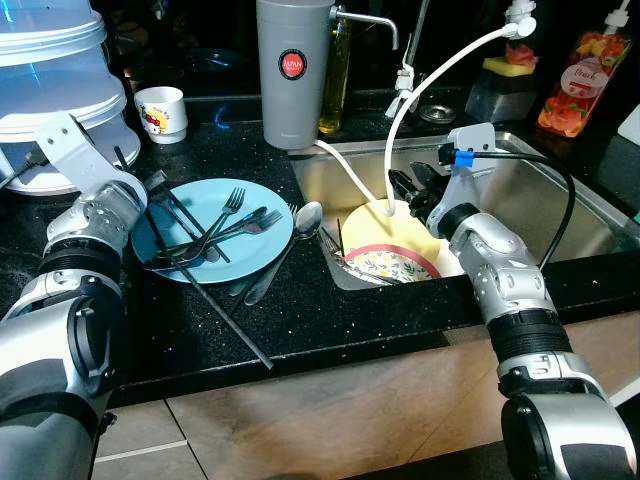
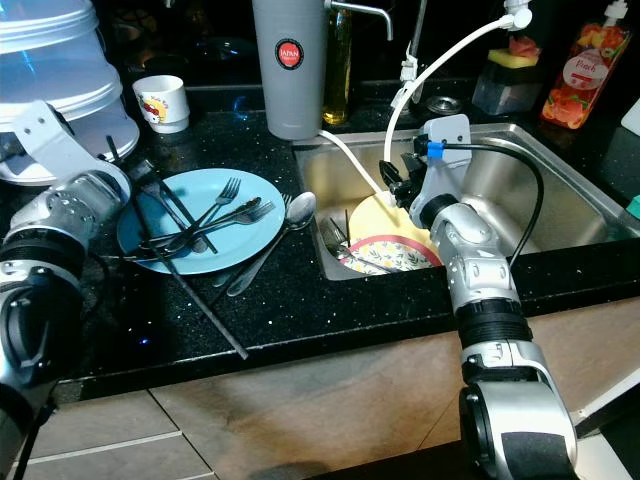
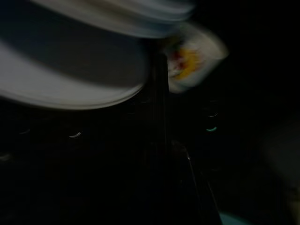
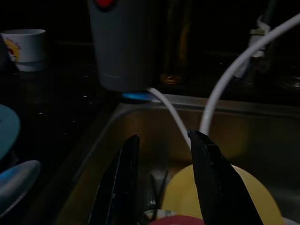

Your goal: Kitchen organization

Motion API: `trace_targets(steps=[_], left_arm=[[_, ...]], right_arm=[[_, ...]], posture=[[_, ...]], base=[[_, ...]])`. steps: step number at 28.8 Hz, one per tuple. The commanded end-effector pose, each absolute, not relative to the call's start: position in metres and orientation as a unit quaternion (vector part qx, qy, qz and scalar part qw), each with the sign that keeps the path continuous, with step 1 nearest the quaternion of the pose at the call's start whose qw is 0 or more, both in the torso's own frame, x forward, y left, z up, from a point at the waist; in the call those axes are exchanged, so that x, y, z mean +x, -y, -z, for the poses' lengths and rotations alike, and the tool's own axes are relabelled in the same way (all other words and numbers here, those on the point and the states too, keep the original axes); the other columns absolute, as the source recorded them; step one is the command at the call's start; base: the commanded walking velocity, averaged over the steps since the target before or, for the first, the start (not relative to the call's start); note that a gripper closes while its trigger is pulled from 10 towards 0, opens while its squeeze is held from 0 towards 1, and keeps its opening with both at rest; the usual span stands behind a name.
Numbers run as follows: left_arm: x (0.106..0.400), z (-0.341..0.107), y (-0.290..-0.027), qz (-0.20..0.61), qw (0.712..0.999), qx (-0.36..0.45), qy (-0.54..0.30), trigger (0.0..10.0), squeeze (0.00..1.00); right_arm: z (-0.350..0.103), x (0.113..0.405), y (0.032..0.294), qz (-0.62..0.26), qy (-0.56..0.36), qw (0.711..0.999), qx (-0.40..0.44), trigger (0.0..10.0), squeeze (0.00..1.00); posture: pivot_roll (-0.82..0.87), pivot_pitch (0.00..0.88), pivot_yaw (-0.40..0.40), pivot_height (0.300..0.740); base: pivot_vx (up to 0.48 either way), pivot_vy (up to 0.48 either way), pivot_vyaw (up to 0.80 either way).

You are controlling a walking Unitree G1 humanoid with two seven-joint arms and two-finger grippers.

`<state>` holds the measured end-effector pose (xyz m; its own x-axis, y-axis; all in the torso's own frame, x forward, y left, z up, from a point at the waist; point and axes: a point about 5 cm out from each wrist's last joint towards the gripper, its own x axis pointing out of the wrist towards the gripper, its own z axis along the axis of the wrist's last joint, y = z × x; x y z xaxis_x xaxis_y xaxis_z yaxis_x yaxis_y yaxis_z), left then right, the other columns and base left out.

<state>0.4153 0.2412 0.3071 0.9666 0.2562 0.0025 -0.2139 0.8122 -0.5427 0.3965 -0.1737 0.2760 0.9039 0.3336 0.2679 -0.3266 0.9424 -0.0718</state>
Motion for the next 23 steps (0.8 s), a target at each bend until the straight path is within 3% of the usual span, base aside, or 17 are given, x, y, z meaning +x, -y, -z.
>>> trace_targets(steps=[1,6,9,14,17,23], left_arm=[[0.417,-0.322,-0.228,-0.082,0.953,-0.288,0.053,0.0,0.00],[0.414,-0.336,-0.190,0.048,0.948,-0.310,0.053,0.0,0.00],[0.411,-0.337,-0.186,0.065,0.942,-0.324,0.058,0.0,0.00],[0.402,-0.348,-0.200,0.048,0.930,-0.339,0.130,0.0,0.00],[0.395,-0.352,-0.207,0.036,0.909,-0.376,0.173,0.0,0.00],[0.389,-0.342,-0.207,0.038,0.890,-0.418,0.177,0.0,0.00]], right_arm=[[-0.281,0.397,0.174,-0.169,0.145,0.975,-0.003,10.0,0.00],[-0.284,0.397,0.174,-0.170,0.147,0.974,0.005,10.0,0.00],[-0.285,0.397,0.174,-0.170,0.149,0.974,0.010,10.0,0.00],[-0.289,0.395,0.173,-0.171,0.156,0.972,0.046,10.0,0.00],[-0.291,0.393,0.170,-0.176,0.164,0.967,0.083,10.0,0.00],[-0.295,0.390,0.160,-0.196,0.171,0.957,0.126,10.0,0.00]], posture=[[0.04,0.121,0.004,0.740],[0.05,0.112,0.004,0.740],[0.05,0.108,0.006,0.740],[0.05,0.105,0.005,0.740],[0.05,0.104,0.005,0.740],[0.05,0.103,0.008,0.740]], base=[[0.000,0.000,0.00],[0.000,0.000,0.00],[0.000,0.000,0.00],[0.000,0.000,0.00],[0.000,0.000,0.00],[0.000,0.000,0.00]])
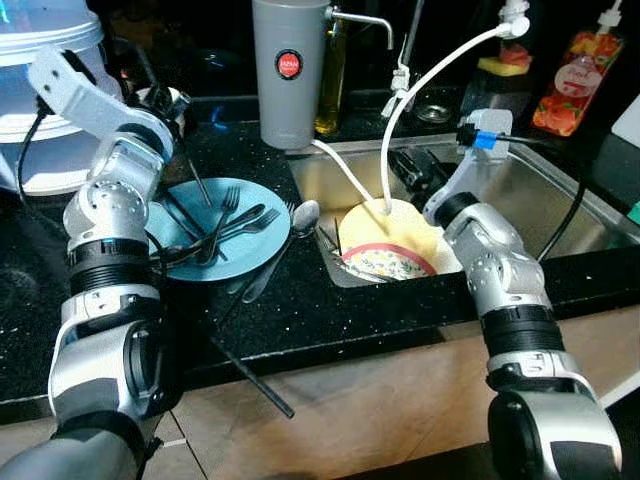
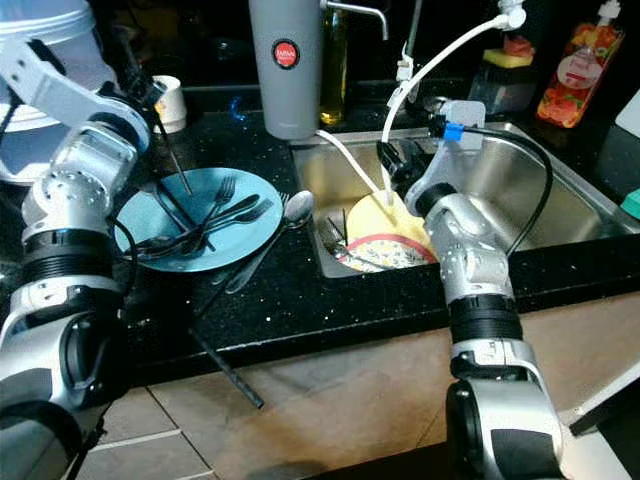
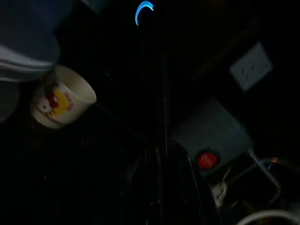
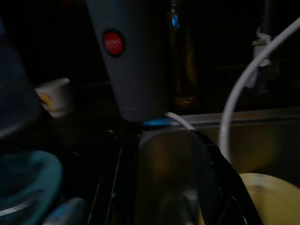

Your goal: Kitchen organization

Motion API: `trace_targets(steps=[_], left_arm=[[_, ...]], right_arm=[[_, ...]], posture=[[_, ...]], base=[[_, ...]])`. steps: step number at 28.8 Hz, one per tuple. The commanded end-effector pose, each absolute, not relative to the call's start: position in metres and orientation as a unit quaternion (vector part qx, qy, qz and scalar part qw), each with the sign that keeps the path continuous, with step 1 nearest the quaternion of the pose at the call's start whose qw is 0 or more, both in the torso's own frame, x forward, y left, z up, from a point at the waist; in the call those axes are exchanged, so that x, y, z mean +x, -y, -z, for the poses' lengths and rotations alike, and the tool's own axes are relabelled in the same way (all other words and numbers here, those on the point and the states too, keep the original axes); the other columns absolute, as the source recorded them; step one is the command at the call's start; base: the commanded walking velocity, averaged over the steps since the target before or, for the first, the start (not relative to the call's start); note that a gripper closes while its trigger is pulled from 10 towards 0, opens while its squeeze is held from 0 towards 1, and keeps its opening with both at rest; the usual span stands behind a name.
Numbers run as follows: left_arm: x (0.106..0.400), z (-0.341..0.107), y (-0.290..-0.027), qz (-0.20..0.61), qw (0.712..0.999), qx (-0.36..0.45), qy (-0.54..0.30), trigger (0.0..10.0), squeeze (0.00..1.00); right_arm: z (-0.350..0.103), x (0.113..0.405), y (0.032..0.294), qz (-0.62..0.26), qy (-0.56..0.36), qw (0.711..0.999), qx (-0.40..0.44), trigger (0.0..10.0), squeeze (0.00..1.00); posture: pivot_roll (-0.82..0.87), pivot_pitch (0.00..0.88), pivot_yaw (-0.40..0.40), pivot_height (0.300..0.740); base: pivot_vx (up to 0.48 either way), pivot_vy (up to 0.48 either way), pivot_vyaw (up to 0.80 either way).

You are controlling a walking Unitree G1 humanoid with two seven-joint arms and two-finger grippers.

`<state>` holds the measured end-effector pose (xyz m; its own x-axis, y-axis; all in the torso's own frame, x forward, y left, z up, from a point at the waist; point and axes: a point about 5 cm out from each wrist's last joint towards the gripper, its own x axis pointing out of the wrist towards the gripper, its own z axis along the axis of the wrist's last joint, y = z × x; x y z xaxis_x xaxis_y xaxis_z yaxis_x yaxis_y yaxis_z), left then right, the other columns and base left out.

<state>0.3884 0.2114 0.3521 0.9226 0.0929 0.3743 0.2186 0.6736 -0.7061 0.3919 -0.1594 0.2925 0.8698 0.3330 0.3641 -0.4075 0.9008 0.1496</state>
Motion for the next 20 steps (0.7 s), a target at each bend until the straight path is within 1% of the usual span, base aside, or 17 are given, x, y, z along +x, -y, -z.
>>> trace_targets(steps=[1,10,11,12,13,14,15,17,18,20], left_arm=[[0.389,-0.342,-0.207,0.038,0.890,-0.418,0.177,0.0,0.00],[0.379,-0.333,-0.196,0.065,0.888,-0.417,0.183,0.0,0.00],[0.377,-0.336,-0.193,0.079,0.884,-0.420,0.190,0.0,0.00],[0.374,-0.338,-0.190,0.095,0.880,-0.421,0.198,0.0,0.00],[0.370,-0.342,-0.183,0.135,0.875,-0.421,0.199,0.0,0.00],[0.370,-0.342,-0.183,0.135,0.875,-0.421,0.199,0.0,0.00],[0.367,-0.344,-0.177,0.171,0.875,-0.407,0.200,0.0,0.00],[0.364,-0.346,-0.170,0.208,0.872,-0.397,0.195,0.0,0.00],[0.364,-0.346,-0.170,0.208,0.872,-0.397,0.195,0.0,0.00],[0.361,-0.345,-0.164,0.236,0.868,-0.395,0.187,0.0,0.00]], right_arm=[[-0.295,0.390,0.160,-0.196,0.171,0.957,0.126,10.0,0.00],[-0.296,0.386,0.152,-0.213,0.172,0.949,0.159,10.0,0.00],[-0.297,0.384,0.149,-0.227,0.174,0.944,0.168,10.0,0.00],[-0.299,0.381,0.145,-0.245,0.175,0.937,0.178,10.0,0.07],[-0.303,0.375,0.137,-0.286,0.180,0.922,0.191,10.0,1.00],[-0.303,0.375,0.137,-0.286,0.180,0.922,0.191,10.0,1.00],[-0.306,0.369,0.130,-0.319,0.183,0.909,0.196,10.0,1.00],[-0.309,0.363,0.122,-0.351,0.184,0.897,0.195,10.0,1.00],[-0.309,0.363,0.122,-0.351,0.184,0.897,0.195,10.0,1.00],[-0.310,0.359,0.117,-0.375,0.183,0.888,0.192,10.0,1.00]], posture=[[0.05,0.103,0.008,0.740],[0.06,0.100,0.007,0.740],[0.06,0.100,0.007,0.740],[0.06,0.100,0.007,0.740],[0.06,0.100,0.007,0.740],[0.06,0.100,0.007,0.740],[0.06,0.100,0.007,0.740],[0.06,0.100,0.007,0.740],[0.06,0.100,0.007,0.740],[0.06,0.100,0.007,0.740]], base=[[0.000,0.000,0.00],[0.000,0.000,0.00],[0.000,0.000,0.00],[0.000,0.000,0.00],[0.000,0.000,0.00],[0.000,0.000,0.00],[0.000,0.000,0.00],[0.000,0.000,0.00],[0.000,0.000,0.00],[0.000,0.000,0.00]])
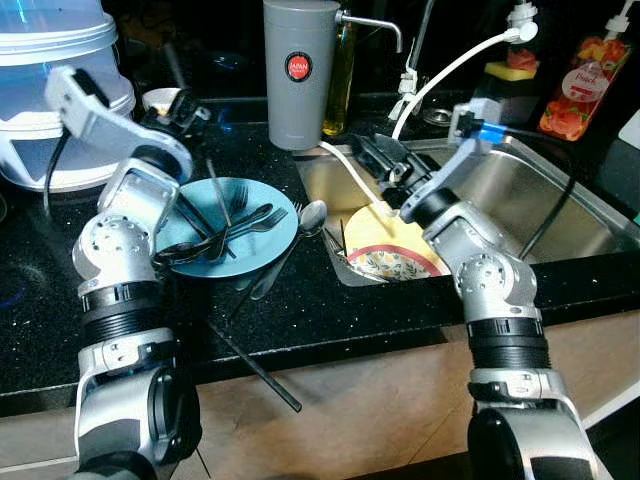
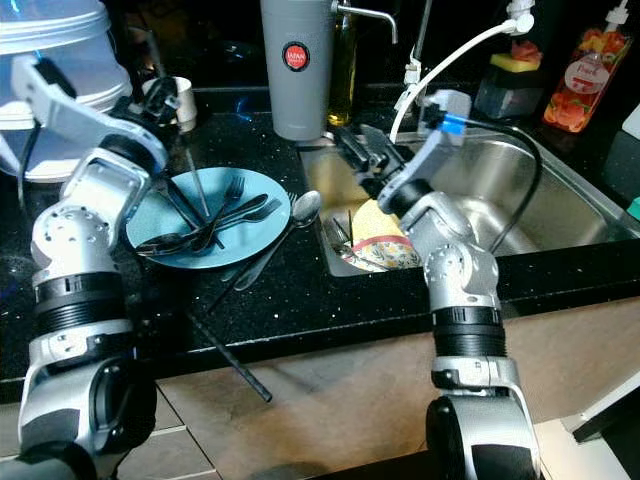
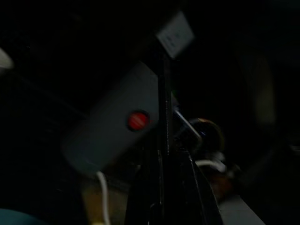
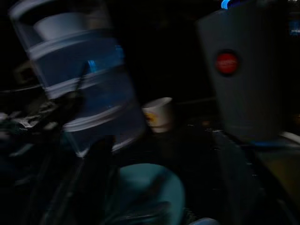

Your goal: Kitchen organization

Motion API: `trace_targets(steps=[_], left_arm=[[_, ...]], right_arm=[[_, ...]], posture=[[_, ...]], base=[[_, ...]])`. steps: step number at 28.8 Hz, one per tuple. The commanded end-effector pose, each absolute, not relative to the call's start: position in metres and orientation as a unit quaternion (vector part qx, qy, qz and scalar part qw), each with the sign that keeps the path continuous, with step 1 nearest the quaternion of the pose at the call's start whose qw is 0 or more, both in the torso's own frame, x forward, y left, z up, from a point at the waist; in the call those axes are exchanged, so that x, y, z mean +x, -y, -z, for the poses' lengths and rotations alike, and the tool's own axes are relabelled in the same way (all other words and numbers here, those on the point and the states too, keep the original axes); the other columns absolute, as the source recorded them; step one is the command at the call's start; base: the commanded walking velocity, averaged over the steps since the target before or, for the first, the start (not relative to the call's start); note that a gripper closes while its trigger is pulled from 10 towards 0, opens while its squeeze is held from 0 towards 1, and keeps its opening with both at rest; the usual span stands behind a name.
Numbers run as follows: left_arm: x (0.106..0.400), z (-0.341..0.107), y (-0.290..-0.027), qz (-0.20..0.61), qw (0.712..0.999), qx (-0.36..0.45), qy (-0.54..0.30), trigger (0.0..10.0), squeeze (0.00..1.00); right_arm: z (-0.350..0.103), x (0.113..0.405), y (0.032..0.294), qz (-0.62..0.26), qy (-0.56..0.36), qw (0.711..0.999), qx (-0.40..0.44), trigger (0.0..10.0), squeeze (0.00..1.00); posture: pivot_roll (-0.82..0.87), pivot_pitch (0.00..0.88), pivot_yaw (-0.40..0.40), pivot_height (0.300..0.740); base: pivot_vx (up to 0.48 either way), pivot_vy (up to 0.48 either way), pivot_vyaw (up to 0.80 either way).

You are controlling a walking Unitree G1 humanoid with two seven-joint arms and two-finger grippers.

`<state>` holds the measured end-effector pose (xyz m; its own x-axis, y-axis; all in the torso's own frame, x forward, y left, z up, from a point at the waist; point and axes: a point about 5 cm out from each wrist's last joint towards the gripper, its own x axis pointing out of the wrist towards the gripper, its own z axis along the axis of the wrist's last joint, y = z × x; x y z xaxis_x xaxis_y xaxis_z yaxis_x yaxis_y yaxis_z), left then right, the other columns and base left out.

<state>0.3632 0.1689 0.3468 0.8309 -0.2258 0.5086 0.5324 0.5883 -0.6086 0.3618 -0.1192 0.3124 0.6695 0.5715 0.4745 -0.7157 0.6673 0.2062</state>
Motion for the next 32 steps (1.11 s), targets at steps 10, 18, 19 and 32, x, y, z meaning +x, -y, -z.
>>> trace_targets(steps=[10,18,19,32], left_arm=[[0.351,-0.345,-0.157,0.307,0.828,-0.434,0.178,0.0,0.00],[0.348,-0.350,-0.158,0.321,0.811,-0.451,0.189,0.0,0.00],[0.348,-0.351,-0.156,0.324,0.810,-0.451,0.187,0.0,0.00],[0.337,-0.346,-0.130,0.378,0.805,-0.426,0.168,0.0,0.00]], right_arm=[[-0.314,0.331,0.089,-0.491,0.166,0.838,0.169,10.0,0.00],[-0.304,0.315,0.069,-0.549,0.133,0.814,0.133,10.0,0.00],[-0.301,0.317,0.067,-0.541,0.125,0.823,0.121,10.0,0.00],[-0.287,0.332,0.054,-0.458,0.080,0.874,0.138,10.0,0.00]], posture=[[0.06,0.097,0.015,0.740],[0.06,0.097,0.015,0.740],[0.06,0.096,0.013,0.740],[0.06,0.089,0.014,0.740]], base=[[0.000,0.000,0.00],[0.000,0.000,0.00],[0.000,0.000,0.00],[0.000,0.000,0.00]])
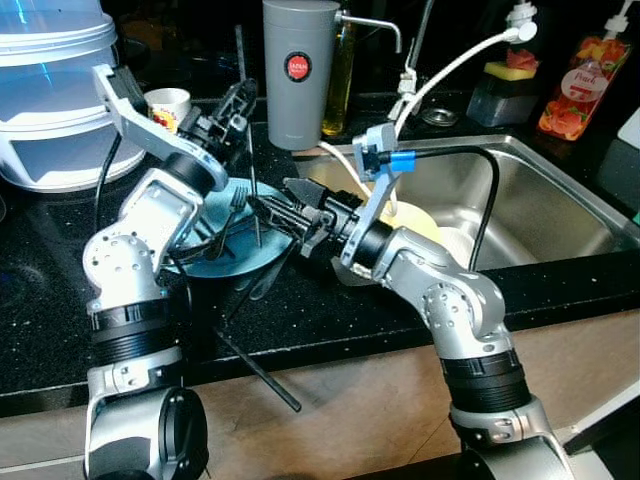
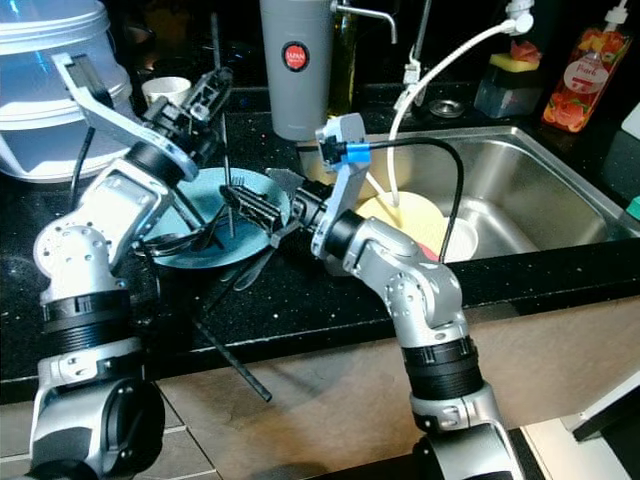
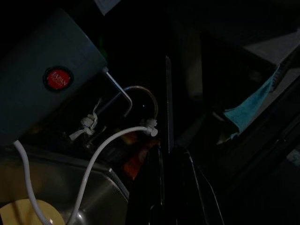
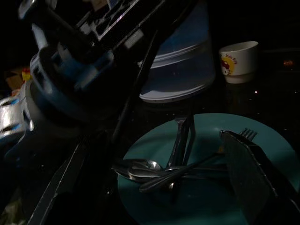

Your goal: Kitchen organization

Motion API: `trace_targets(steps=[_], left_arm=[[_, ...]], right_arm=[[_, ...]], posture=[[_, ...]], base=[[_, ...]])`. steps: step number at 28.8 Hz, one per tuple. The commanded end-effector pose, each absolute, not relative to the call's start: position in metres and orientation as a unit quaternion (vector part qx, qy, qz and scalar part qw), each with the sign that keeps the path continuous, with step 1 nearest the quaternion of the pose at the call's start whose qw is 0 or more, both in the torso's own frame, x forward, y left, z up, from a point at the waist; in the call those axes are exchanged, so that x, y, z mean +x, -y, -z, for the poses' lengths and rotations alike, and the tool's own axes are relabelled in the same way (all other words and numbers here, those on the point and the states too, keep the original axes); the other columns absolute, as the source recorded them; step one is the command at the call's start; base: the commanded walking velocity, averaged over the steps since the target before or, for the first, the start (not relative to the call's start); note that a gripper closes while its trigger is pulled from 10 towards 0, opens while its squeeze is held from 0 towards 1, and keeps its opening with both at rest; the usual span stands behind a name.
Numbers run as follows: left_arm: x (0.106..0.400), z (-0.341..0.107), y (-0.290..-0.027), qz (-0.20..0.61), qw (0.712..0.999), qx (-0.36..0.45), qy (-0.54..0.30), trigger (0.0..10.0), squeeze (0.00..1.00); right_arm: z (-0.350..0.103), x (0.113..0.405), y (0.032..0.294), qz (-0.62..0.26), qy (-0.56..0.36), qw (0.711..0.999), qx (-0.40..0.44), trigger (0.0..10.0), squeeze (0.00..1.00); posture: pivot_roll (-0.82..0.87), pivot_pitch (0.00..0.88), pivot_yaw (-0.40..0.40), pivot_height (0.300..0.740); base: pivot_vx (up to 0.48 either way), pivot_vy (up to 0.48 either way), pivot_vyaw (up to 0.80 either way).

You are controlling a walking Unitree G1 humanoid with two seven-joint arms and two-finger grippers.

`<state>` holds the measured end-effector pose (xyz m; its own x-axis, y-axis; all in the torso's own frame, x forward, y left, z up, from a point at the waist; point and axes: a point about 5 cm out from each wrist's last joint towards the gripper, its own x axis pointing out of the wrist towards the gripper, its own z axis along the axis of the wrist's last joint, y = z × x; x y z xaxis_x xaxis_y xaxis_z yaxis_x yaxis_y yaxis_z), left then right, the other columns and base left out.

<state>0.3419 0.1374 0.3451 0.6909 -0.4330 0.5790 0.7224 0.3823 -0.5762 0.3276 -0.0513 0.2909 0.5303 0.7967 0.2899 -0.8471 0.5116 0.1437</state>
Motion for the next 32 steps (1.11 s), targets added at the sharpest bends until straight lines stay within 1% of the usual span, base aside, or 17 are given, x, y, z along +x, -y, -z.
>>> trace_targets(steps=[1,9,12,14,16,20,28,29,30,31,32], left_arm=[[0.337,-0.345,-0.129,0.378,0.805,-0.425,0.167,0.0,0.00],[0.336,-0.342,-0.129,0.377,0.815,-0.408,0.166,0.0,0.00],[0.337,-0.341,-0.131,0.373,0.819,-0.404,0.166,0.0,0.00],[0.338,-0.341,-0.133,0.370,0.820,-0.404,0.167,0.0,0.00],[0.337,-0.342,-0.132,0.373,0.818,-0.405,0.167,0.0,0.00],[0.336,-0.343,-0.128,0.379,0.814,-0.406,0.168,0.0,0.00],[0.335,-0.346,-0.128,0.381,0.812,-0.408,0.171,0.0,0.00],[0.335,-0.346,-0.129,0.381,0.812,-0.408,0.172,0.0,0.00],[0.335,-0.346,-0.129,0.381,0.812,-0.408,0.172,0.0,0.00],[0.335,-0.346,-0.129,0.381,0.812,-0.408,0.172,0.0,0.00],[0.335,-0.346,-0.129,0.381,0.812,-0.408,0.172,0.0,0.00]], right_arm=[[-0.287,0.333,0.054,-0.456,0.080,0.875,0.140,10.0,0.00],[-0.289,0.331,0.055,-0.468,0.075,0.864,0.167,10.0,0.00],[-0.292,0.331,0.059,-0.473,0.075,0.857,0.191,10.0,0.00],[-0.295,0.328,0.061,-0.492,0.075,0.844,0.201,10.0,0.00],[-0.291,0.323,0.058,-0.515,0.067,0.837,0.175,10.0,0.00],[-0.279,0.317,0.047,-0.532,0.044,0.834,0.140,10.0,0.00],[-0.267,0.316,0.041,-0.535,0.007,0.837,0.118,10.0,0.00],[-0.267,0.317,0.041,-0.534,0.006,0.837,0.120,9.3,0.00],[-0.267,0.317,0.041,-0.534,0.006,0.837,0.120,9.3,0.00],[-0.267,0.317,0.041,-0.531,0.005,0.838,0.124,4.2,0.00],[-0.267,0.318,0.042,-0.530,0.005,0.838,0.128,0.0,0.00]], posture=[[0.06,0.084,0.014,0.740],[0.06,0.081,0.013,0.740],[0.06,0.081,0.013,0.740],[0.06,0.081,0.013,0.740],[0.06,0.081,0.013,0.740],[0.06,0.081,0.013,0.740],[0.06,0.085,0.013,0.740],[0.06,0.086,0.011,0.740],[0.06,0.086,0.011,0.740],[0.06,0.086,0.011,0.740],[0.06,0.086,0.011,0.740]], base=[[0.000,0.000,0.00],[0.000,0.000,0.00],[0.000,0.000,0.00],[0.000,0.000,0.00],[0.000,0.000,0.00],[0.000,0.000,0.00],[0.000,0.000,0.00],[0.000,0.000,0.00],[0.000,0.000,0.00],[0.000,0.000,0.00],[0.000,0.000,0.00]])
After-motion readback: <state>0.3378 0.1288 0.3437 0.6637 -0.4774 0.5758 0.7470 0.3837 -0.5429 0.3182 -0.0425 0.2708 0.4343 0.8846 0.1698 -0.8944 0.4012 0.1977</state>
